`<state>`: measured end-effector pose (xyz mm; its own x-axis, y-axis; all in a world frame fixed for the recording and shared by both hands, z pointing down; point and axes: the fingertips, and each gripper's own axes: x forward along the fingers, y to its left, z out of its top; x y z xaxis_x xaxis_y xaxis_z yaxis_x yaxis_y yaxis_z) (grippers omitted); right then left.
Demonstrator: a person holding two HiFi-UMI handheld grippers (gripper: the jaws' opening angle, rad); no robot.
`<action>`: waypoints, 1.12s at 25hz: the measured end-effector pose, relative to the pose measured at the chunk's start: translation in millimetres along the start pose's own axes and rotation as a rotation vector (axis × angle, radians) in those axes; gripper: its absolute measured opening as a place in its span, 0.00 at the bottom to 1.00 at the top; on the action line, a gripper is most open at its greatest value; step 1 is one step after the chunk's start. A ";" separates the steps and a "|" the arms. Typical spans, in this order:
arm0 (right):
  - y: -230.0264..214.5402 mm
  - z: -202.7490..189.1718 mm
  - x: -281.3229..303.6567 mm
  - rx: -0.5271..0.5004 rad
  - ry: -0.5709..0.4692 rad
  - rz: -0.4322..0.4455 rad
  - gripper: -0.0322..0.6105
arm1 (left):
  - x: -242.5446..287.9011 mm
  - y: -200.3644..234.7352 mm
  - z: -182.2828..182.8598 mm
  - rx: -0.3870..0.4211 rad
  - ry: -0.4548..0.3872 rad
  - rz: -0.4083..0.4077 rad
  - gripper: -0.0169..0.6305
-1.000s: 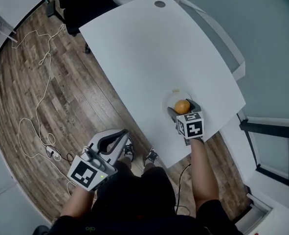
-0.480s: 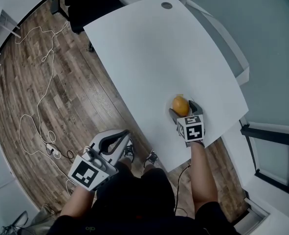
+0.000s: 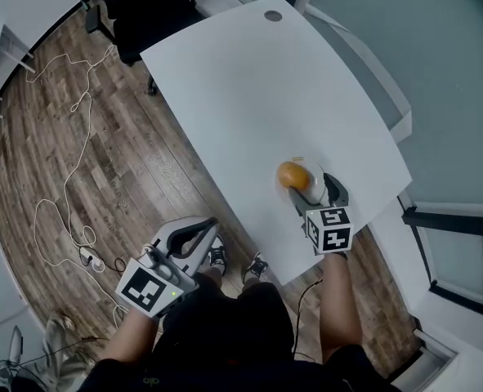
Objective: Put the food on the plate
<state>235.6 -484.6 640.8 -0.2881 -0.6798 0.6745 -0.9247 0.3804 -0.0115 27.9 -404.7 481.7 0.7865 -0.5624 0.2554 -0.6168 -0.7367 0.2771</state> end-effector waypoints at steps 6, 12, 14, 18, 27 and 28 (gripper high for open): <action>22.2 55.5 -96.5 0.057 -0.329 0.076 0.64 | -7.7 -17.7 18.2 0.032 -0.035 -0.026 0.06; 37.1 83.4 -191.3 -0.005 -0.538 0.030 0.35 | -14.3 -56.1 53.5 0.119 -0.088 -0.075 0.06; 37.7 87.7 -217.8 -0.003 -0.591 -0.004 0.21 | -18.7 -66.9 64.4 0.150 -0.102 -0.082 0.06; 41.8 100.5 -274.0 -0.040 -0.685 -0.043 0.13 | -25.4 -94.2 89.4 0.207 -0.146 -0.101 0.06; 47.6 128.2 -374.5 -0.106 -0.813 -0.092 0.10 | -41.0 -143.0 132.3 0.287 -0.239 -0.128 0.06; 49.7 129.5 -379.6 -0.106 -0.823 -0.088 0.10 | -43.4 -144.1 134.5 0.290 -0.241 -0.123 0.06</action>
<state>266.7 -288.9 288.6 -0.3438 -0.9351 -0.0855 -0.9359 0.3337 0.1129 87.1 -324.7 306.1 0.8602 -0.5100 0.0022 -0.5100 -0.8601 0.0102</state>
